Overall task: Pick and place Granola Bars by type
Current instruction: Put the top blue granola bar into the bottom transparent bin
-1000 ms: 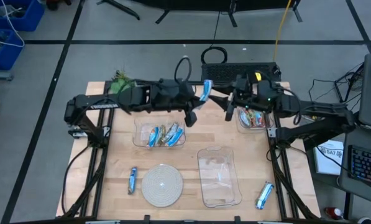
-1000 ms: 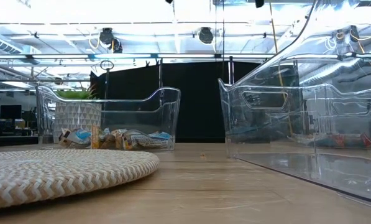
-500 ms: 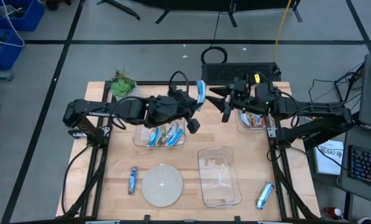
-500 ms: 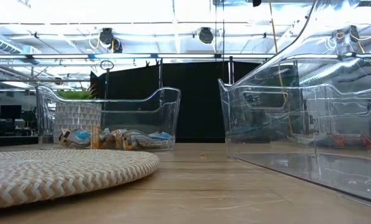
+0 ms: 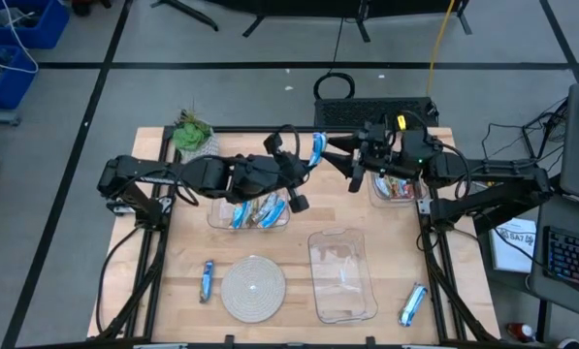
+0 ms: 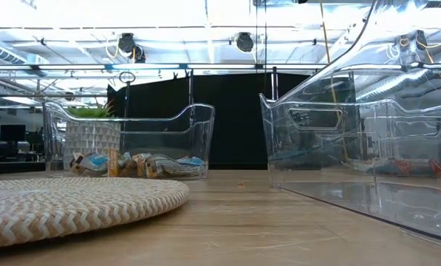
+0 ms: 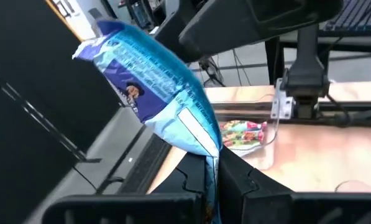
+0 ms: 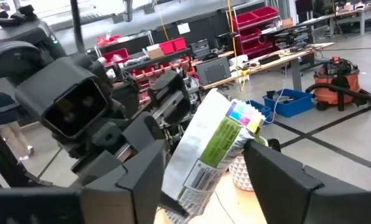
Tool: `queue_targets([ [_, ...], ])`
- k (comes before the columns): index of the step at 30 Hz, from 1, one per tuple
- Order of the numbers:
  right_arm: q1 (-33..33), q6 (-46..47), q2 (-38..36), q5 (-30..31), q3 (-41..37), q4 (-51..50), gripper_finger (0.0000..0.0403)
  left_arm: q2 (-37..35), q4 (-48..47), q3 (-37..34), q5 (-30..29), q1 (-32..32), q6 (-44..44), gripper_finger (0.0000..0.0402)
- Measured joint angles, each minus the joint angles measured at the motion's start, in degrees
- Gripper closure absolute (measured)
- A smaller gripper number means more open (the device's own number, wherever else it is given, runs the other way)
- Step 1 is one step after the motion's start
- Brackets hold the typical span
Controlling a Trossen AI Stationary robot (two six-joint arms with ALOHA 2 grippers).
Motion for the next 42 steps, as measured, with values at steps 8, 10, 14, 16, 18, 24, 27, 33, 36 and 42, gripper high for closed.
queue_targets([
  [8,-0.02,2.92,0.71,-0.34,0.00,-0.41,0.0152,0.00,3.12,-0.02,0.02,-0.42,3.64,0.0385],
  [10,-0.02,3.04,0.78,-0.31,0.00,-0.20,0.0158,0.00,4.88,-0.04,0.08,-0.76,4.50,0.0385],
  [14,0.04,2.99,0.80,-0.77,0.00,0.25,0.0224,0.01,5.69,-0.04,1.04,-1.29,3.79,0.0385],
  [16,0.07,2.71,0.81,-1.39,0.00,0.24,0.0288,0.05,5.07,-0.07,2.19,-1.23,1.36,0.0380],
  [18,0.07,1.55,0.87,-2.43,0.00,0.32,0.0358,0.05,4.00,-0.07,3.04,-0.73,-1.73,0.0362],
  [24,0.76,1.63,0.18,-2.76,-0.04,-0.90,0.0383,-1.49,-0.09,-0.15,3.37,-0.80,-7.04,0.0277],
  [27,1.74,0.35,-1.30,-2.76,-0.04,-2.32,0.0386,-4.21,-1.72,0.00,1.02,-2.72,-7.65,0.0222],
  [33,5.21,2.30,-6.11,-3.68,-0.02,-11.21,0.0388,-8.55,-29.08,0.13,-0.72,-7.56,-30.64,0.0124],
  [36,9.35,4.94,-7.60,-4.91,-1.54,-20.56,0.0389,-8.12,-48.00,-0.25,9.59,-9.53,-53.95,0.0096],
  [42,17.57,9.95,-7.44,-4.68,-12.28,-22.07,0.0390,-4.50,-56.76,-7.90,17.72,-17.13,-77.24,0.0085],
])
